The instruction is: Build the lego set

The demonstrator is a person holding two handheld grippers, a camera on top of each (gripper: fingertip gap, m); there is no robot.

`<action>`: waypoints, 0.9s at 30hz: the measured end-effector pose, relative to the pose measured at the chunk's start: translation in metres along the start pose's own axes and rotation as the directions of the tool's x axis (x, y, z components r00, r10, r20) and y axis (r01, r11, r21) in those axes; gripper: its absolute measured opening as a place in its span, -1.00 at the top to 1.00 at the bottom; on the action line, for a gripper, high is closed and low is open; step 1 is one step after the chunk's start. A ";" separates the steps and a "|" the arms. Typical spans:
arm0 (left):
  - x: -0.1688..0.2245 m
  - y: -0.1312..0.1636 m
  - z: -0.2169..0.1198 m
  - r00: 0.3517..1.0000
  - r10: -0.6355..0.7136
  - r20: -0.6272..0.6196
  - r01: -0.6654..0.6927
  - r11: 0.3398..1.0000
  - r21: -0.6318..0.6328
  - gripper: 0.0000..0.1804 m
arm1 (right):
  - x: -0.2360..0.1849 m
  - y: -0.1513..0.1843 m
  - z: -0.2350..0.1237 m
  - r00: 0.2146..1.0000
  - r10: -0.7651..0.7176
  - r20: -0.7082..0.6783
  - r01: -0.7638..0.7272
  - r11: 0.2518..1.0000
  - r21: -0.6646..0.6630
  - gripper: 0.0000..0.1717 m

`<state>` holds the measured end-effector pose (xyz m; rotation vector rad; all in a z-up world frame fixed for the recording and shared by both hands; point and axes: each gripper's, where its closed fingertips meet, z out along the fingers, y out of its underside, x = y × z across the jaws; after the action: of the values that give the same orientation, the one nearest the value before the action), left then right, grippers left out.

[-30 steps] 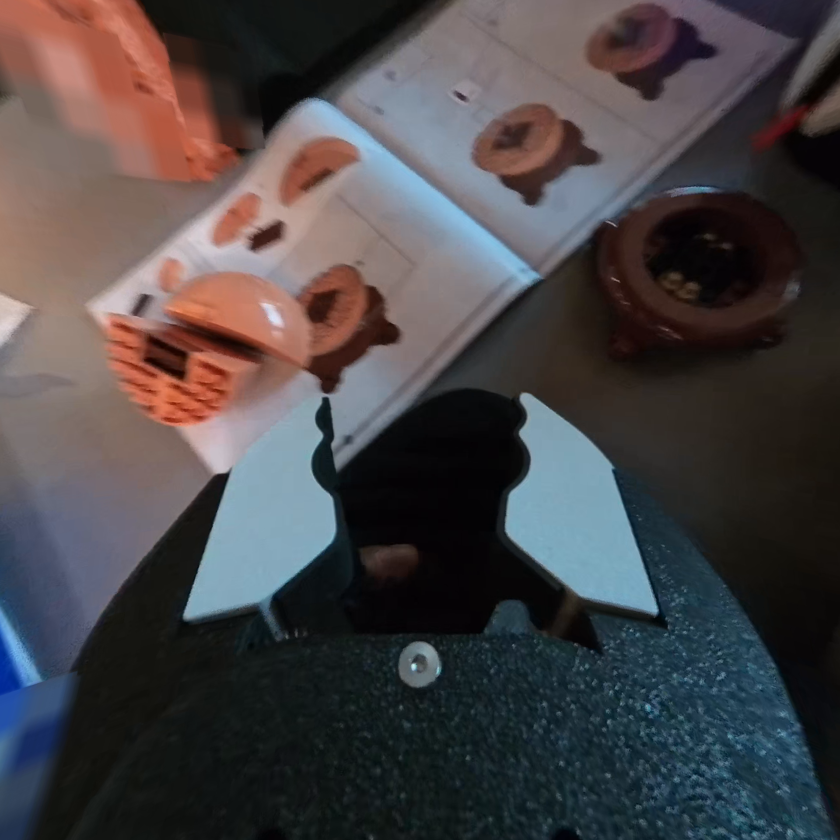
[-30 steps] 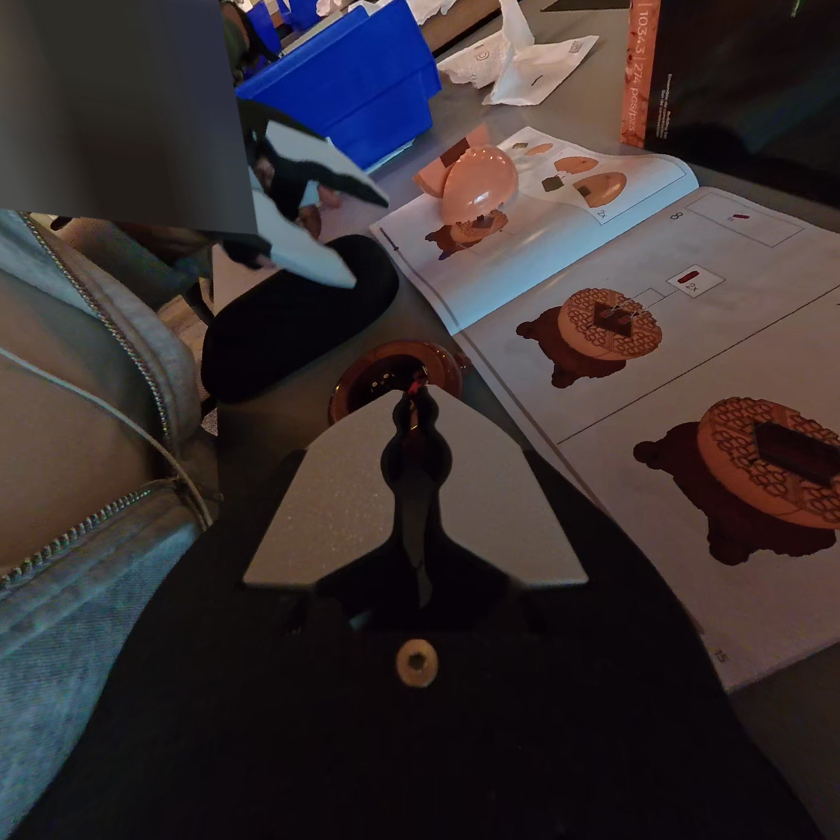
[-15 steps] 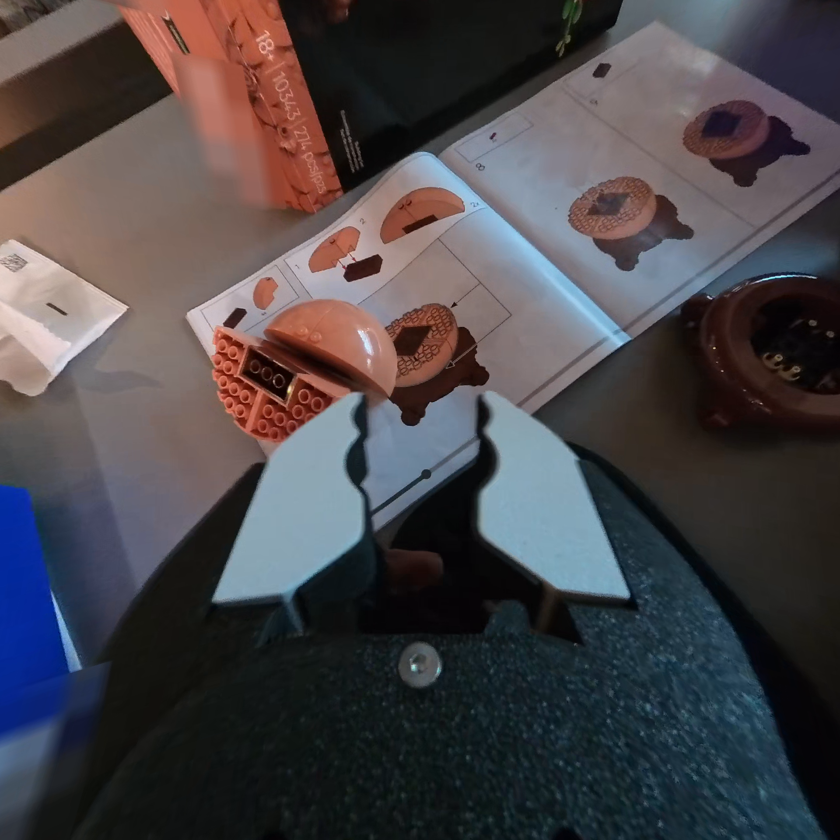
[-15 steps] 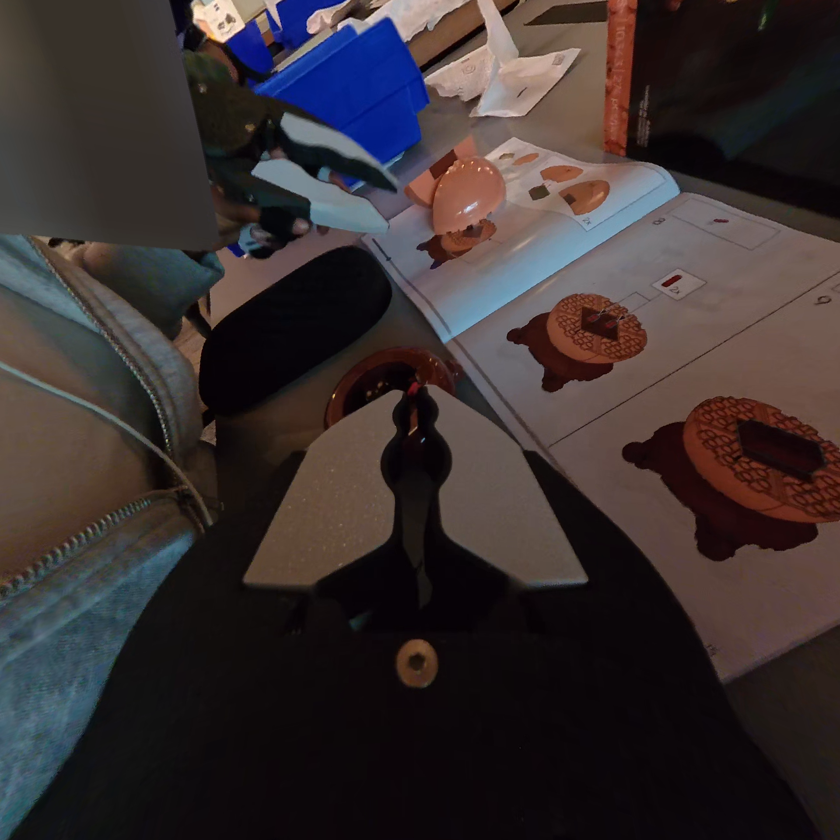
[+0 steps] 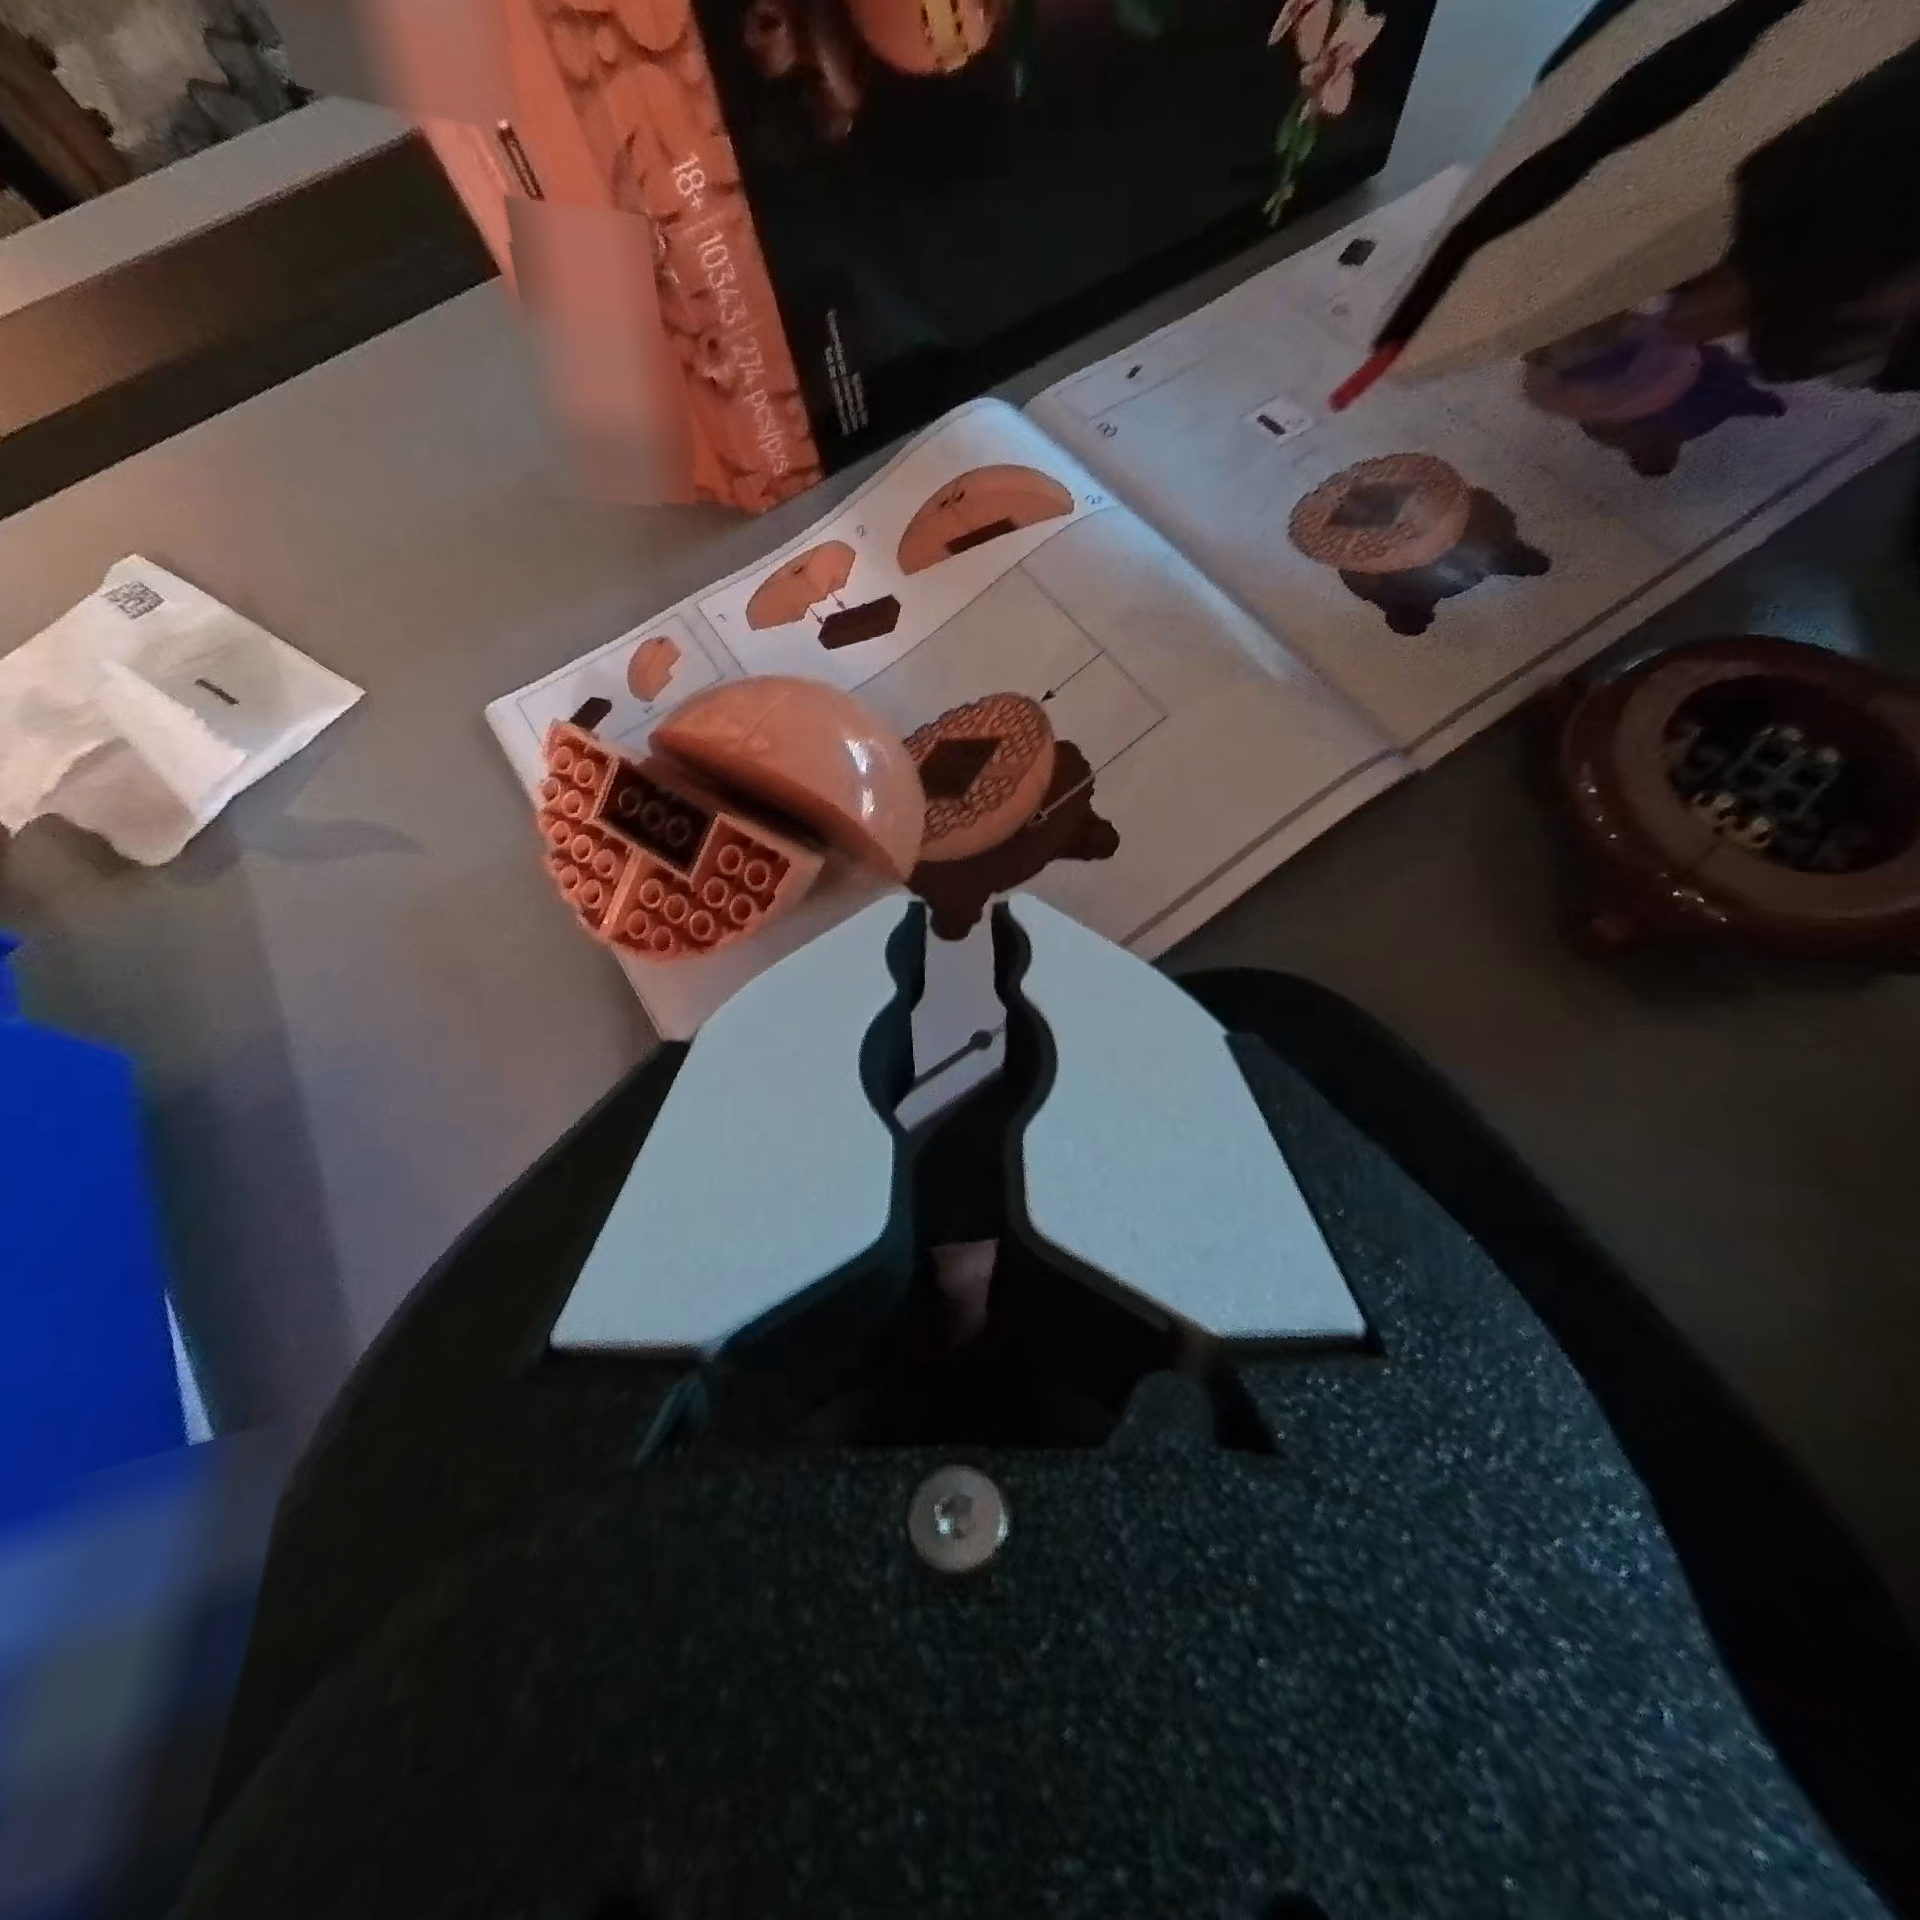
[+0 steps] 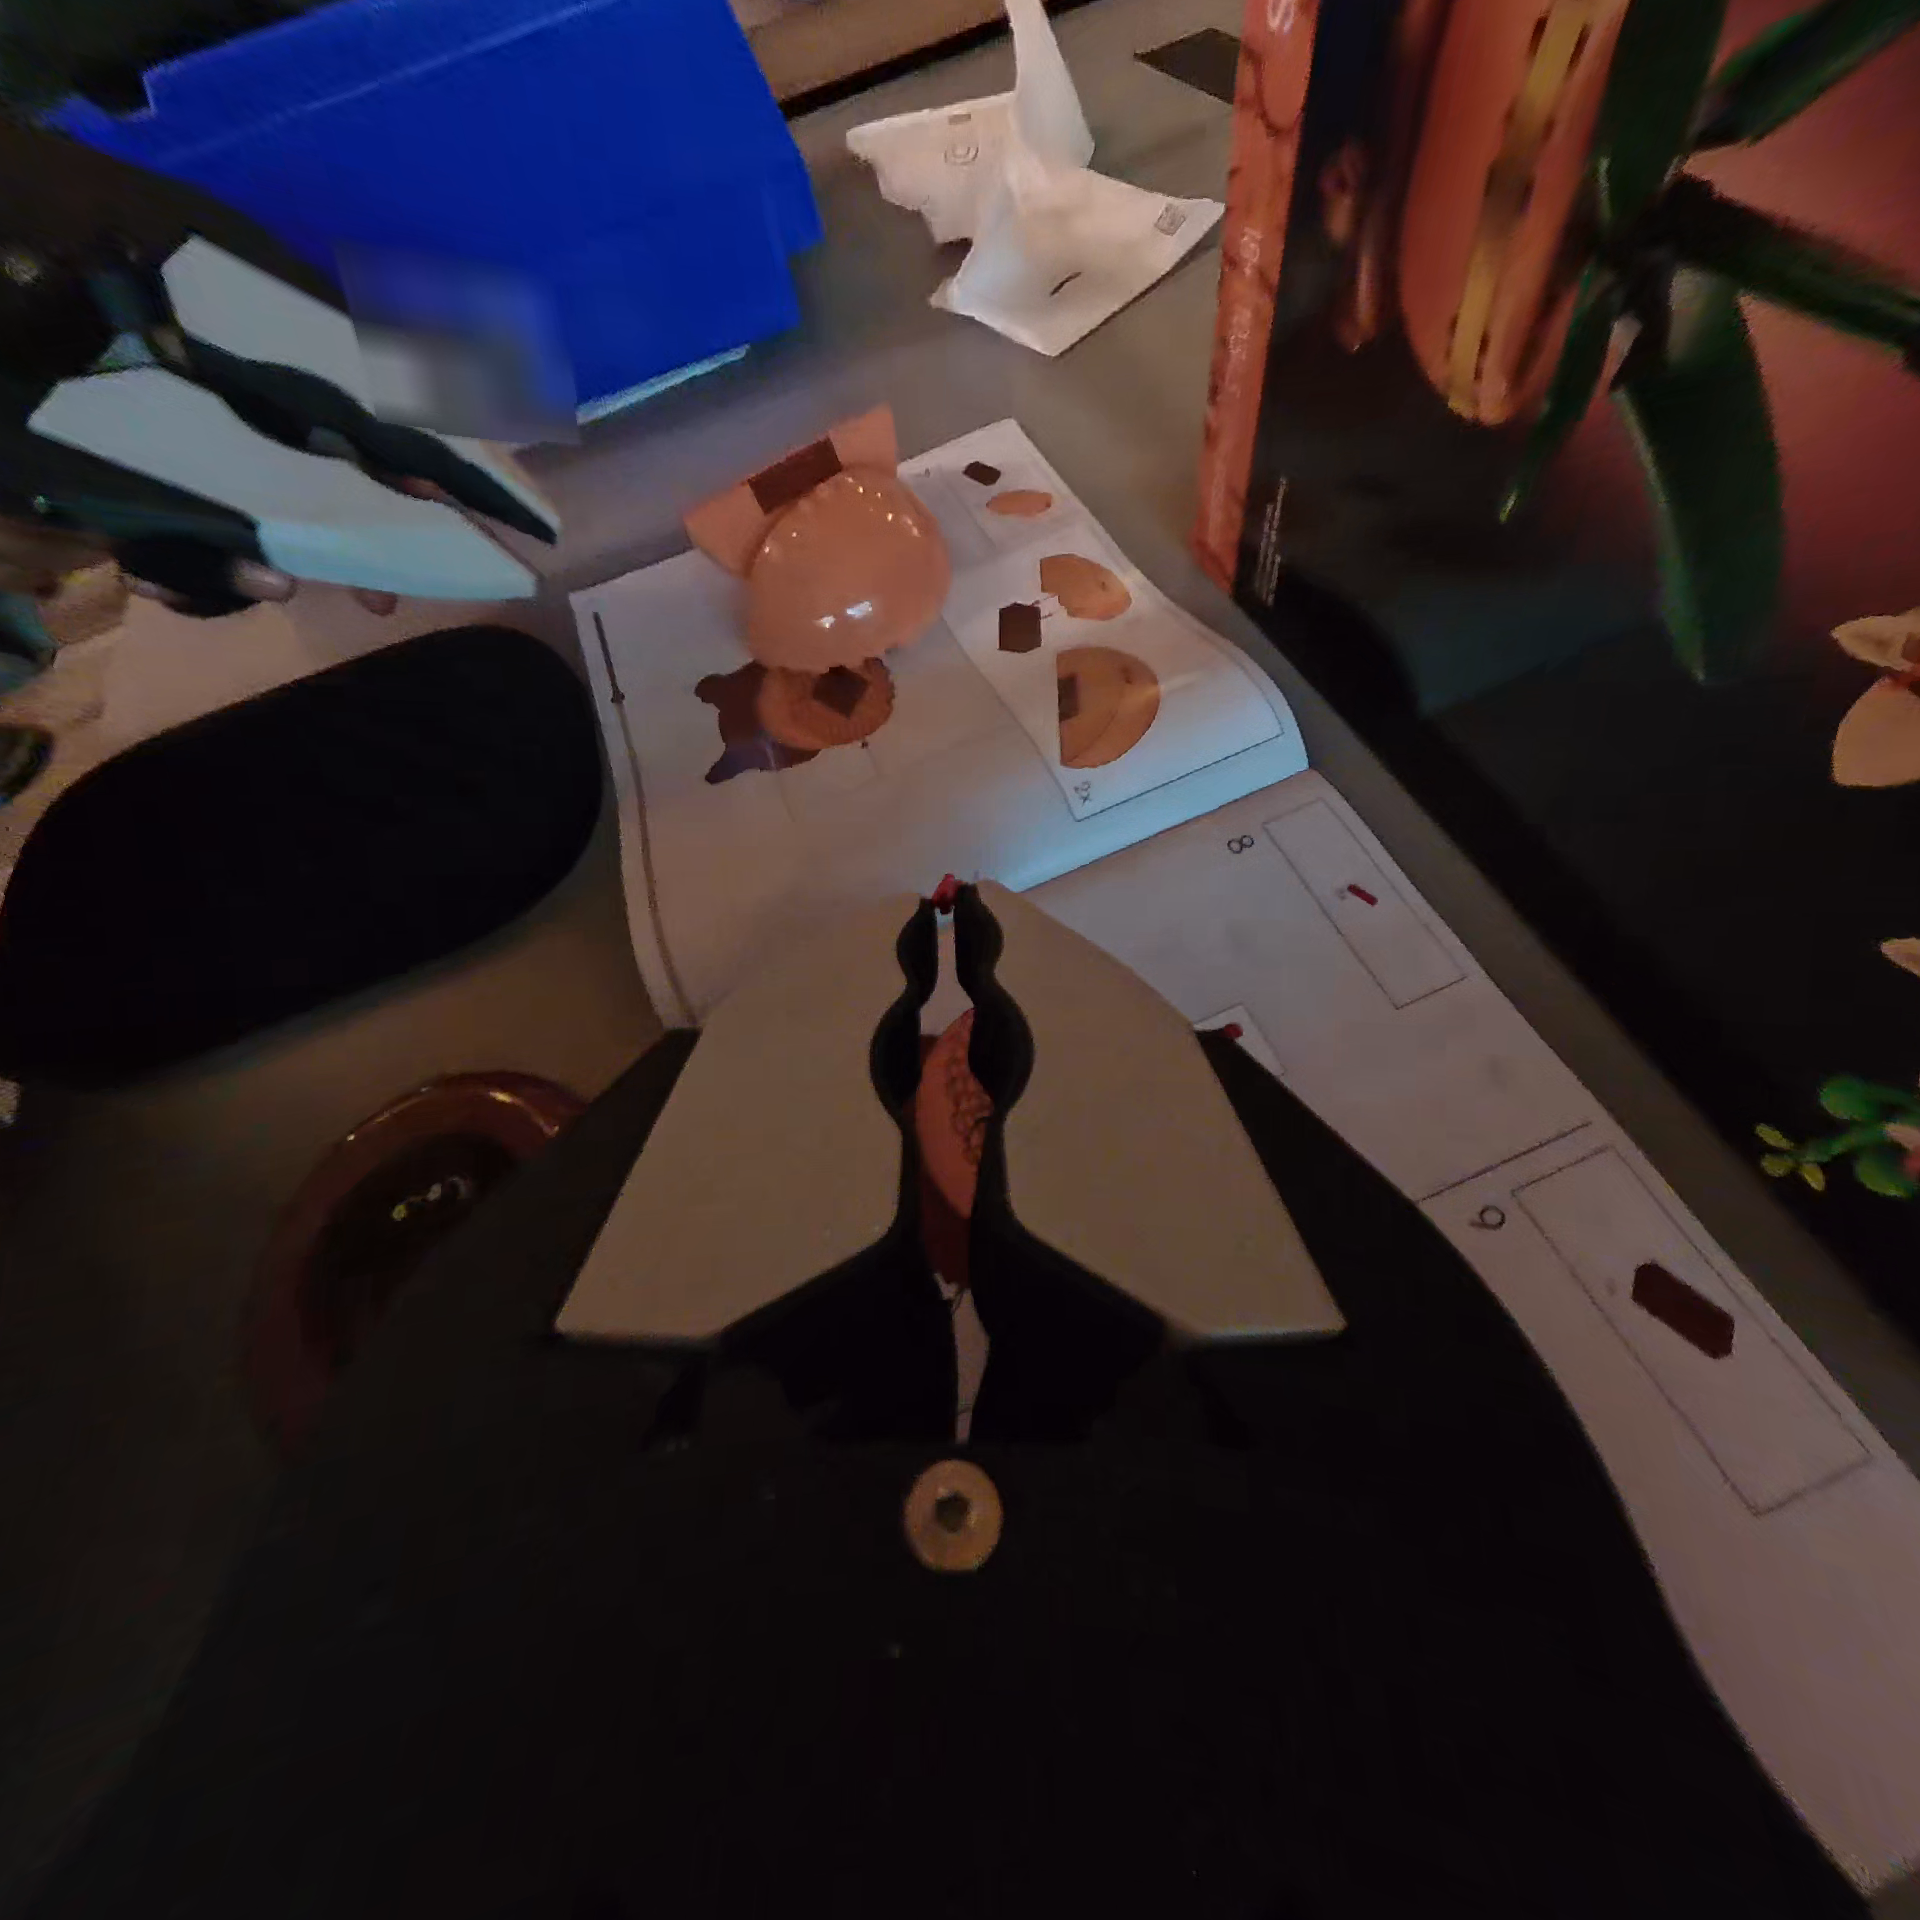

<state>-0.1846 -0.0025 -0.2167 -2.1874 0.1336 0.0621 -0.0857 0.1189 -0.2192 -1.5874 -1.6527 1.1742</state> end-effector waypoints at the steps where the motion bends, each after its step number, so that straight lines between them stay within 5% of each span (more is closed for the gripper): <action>1: 0.001 0.000 -0.002 1.000 -0.003 -0.006 0.003 1.000 0.008 0.86 | 0.002 -0.001 0.000 1.000 0.008 -0.001 -0.008 1.000 -0.001 0.97; 27: 0.016 0.012 0.004 0.997 0.052 -0.056 -0.055 0.997 -0.047 0.65 | 0.057 0.018 -0.011 0.988 0.055 -0.146 -0.064 0.996 -0.060 0.97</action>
<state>-0.1705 -0.0075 -0.2302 -2.2349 0.2238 0.0359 -0.0759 0.1755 -0.2397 -1.7301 -1.5739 1.0184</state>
